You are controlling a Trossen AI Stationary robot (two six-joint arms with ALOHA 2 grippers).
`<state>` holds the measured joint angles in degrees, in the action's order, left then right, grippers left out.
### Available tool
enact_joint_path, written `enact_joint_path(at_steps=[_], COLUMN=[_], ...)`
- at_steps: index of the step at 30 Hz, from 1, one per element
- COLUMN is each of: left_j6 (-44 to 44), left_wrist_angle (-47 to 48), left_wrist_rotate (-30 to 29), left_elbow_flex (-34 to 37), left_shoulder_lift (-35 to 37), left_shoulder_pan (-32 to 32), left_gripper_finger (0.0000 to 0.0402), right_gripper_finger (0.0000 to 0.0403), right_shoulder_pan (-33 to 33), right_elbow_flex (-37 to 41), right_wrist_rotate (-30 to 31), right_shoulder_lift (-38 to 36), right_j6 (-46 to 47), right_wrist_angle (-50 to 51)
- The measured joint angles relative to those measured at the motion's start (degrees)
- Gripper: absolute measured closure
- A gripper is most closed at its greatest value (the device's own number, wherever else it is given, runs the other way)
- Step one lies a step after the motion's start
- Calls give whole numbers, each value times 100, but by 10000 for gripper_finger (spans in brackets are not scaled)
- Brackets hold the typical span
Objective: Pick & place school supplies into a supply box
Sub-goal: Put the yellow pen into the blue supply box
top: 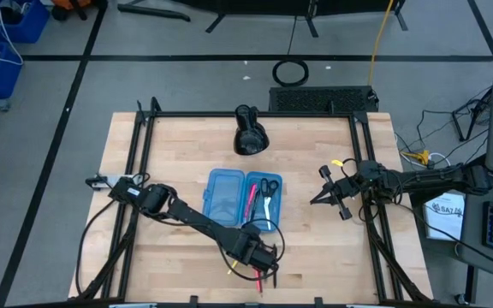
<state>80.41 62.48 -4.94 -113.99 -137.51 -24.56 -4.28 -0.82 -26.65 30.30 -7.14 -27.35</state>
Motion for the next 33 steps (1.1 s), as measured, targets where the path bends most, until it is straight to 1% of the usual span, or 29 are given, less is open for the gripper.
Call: enact_joint_path(at_steps=[9, 11, 18, 20, 24, 26, 30, 33], left_j6=[-55, -60, -147, -268, -563, -735, -1313, -1952], left_wrist_angle=[101, 142, 280, 310, 271, 131, -172, -433], left_wrist_rotate=[-74, -204, -546, -801, -1765, -2066, -2510, -2560], left_elbow_flex=[13, 24, 20, 22, 20, 11, 11, 11], left_shoulder_lift=[71, 119, 617, 798, 1267, 1439, 1777, 1955], left_shoulder_pan=[1, 13, 20, -12, -148, -190, -191, -27], left_gripper_finger=[357, 359, 359, 359, 361, 360, 355, 358], right_gripper_finger=[403, 403, 403, 403, 403, 403, 403, 403], right_shoulder_pan=[0, 0, 0, 0, -1, 1, -1, -1], right_elbow_flex=[0, 0, 0, 0, 0, 0, 0, 0], right_wrist_rotate=[0, 1, 1, -3, -10, -11, -15, -15], right_shoulder_lift=[-1, 0, -1, -2, -2, -2, -2, -2], right_j6=[0, 0, 0, 0, 0, 16, 41, 129], right_wrist_angle=[2, 2, 3, 4, 34, 45, 30, 1])
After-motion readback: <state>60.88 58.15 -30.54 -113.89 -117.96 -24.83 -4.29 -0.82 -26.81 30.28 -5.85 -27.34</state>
